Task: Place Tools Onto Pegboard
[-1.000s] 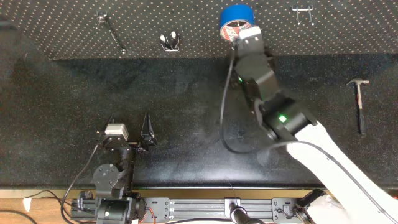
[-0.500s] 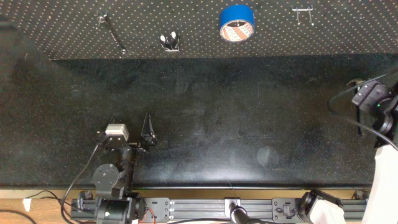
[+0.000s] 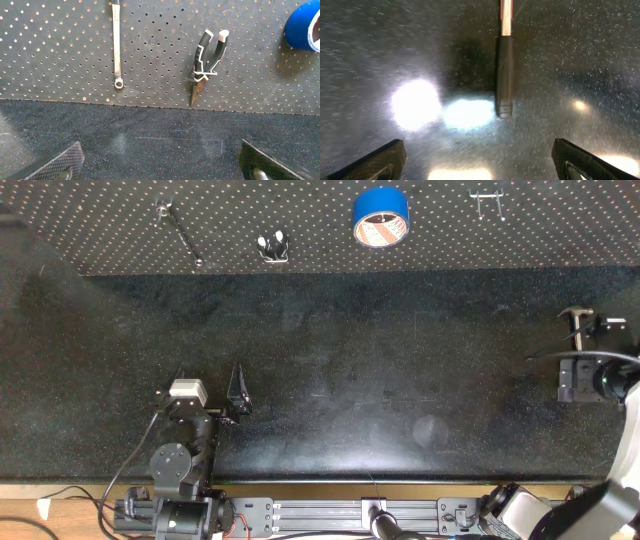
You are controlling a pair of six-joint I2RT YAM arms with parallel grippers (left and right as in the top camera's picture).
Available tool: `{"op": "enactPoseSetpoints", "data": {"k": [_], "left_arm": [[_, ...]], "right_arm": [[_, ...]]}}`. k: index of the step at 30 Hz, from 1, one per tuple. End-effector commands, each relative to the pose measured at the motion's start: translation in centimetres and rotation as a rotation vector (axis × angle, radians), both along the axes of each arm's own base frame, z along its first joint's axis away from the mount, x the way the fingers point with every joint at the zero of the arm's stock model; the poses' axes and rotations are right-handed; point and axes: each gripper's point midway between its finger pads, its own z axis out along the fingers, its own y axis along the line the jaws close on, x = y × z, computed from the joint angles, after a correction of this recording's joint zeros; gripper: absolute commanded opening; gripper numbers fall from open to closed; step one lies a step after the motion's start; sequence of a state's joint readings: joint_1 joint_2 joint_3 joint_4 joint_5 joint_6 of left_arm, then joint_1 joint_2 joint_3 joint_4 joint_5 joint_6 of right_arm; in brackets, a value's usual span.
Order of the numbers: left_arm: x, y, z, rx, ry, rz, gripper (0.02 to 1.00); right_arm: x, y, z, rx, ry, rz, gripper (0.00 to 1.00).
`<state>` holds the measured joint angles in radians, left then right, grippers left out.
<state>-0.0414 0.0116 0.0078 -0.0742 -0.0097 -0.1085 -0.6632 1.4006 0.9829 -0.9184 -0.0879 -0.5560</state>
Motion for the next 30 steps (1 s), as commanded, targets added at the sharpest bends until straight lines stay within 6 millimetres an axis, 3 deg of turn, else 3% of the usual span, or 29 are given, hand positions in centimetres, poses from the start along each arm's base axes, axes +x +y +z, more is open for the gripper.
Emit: {"op": "enactPoseSetpoints", "data": {"k": [1,7,14,22,30], "left_arm": [[0.0,-0.2,-0.1,0.009,-0.001,-0.013,0.991],[0.0,-0.2,-0.1,0.009,-0.001,-0.013,0.993],[0.0,-0.2,-0.1,0.009,-0.001,-0.013,0.993],[0.0,-0.2,-0.1,0.009,-0.001,-0.013,0.993],[0.0,-0.2,-0.1,0.009,-0.001,-0.013,0.991]], "right_arm": [[-0.2,-1.3,-2.5,0.039,0.025,0.051,0.956],[0.6,-2.9,-4.9,0.043,0.032,0.038,0.958],[1.1,-3.3,-6.7,0.055,0.046,0.043,0.958],[2.2,-2.9,-7.8,0.055,0.049,0.090,0.958],[1.4,-2.2,-8.8,0.079,0.095,0.175,0.958]]}}
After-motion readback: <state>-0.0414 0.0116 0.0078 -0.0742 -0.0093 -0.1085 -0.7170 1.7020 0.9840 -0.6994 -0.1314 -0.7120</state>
